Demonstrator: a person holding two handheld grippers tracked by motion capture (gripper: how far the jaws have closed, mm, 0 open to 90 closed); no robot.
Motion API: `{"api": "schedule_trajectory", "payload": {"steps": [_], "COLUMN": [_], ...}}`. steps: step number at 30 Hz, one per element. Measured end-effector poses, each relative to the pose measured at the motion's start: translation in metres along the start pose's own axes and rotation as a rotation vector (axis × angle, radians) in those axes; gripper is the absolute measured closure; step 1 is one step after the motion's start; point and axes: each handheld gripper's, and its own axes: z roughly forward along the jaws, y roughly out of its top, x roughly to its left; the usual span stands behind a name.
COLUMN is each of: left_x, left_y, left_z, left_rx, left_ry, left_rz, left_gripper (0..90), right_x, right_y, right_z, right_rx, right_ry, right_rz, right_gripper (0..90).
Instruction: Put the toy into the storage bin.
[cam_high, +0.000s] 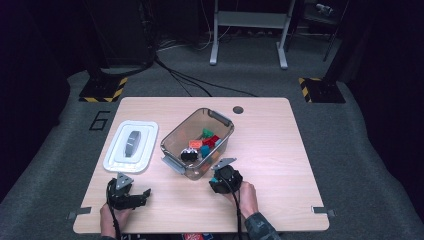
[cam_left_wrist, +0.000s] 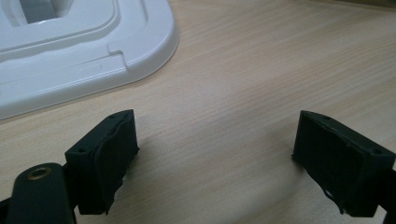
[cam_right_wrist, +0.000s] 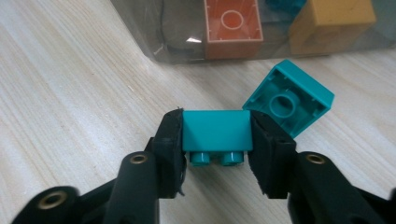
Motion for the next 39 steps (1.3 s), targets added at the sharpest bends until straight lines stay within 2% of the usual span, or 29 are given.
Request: {"api": "schedule_trajectory", "payload": {"steps": [4,10,17,23,24,32,39], "left_x": [0.000,0.000,0.000,0.000,-0.001,0.000,0.000], "left_y": [0.000,0.000,0.000,0.000,0.000,0.000,0.000], "left_z": [0.000,0.000,0.000,0.000,0.000,0.000,0.000], "left_rx": [-0.003,-0.003,-0.003,-0.003,-0.004,-0.002,-0.003], "left_ry": [-0.002,-0.002,-0.002,-0.002,-0.002,-0.002,-0.003], "left_rz": [-0.009,-0.009,-0.009,-0.009,-0.010,-0.010,-0.011], "left_gripper": [13.4,13.4,13.3,13.3,13.3,13.3,13.4], "right_x": [-0.002,-0.011,-0.018,-0.024,-0.024,-0.030,-0.033], "right_y": [0.000,0.005,0.014,0.022,0.024,0.035,0.045], "right_z": [-0.002,-0.020,-0.042,-0.056,-0.058,-0.071,-0.082], "right_rx": [0.002,-0.038,-0.069,-0.080,-0.084,-0.090,-0.115], "right_ry": [0.008,0.027,0.031,0.022,0.026,0.033,0.033], "right_rz": [0.011,0.047,0.050,0.029,0.039,0.017,0.024], "right_gripper": [58.8,58.9,58.9,58.9,58.9,58.9,58.9]}}
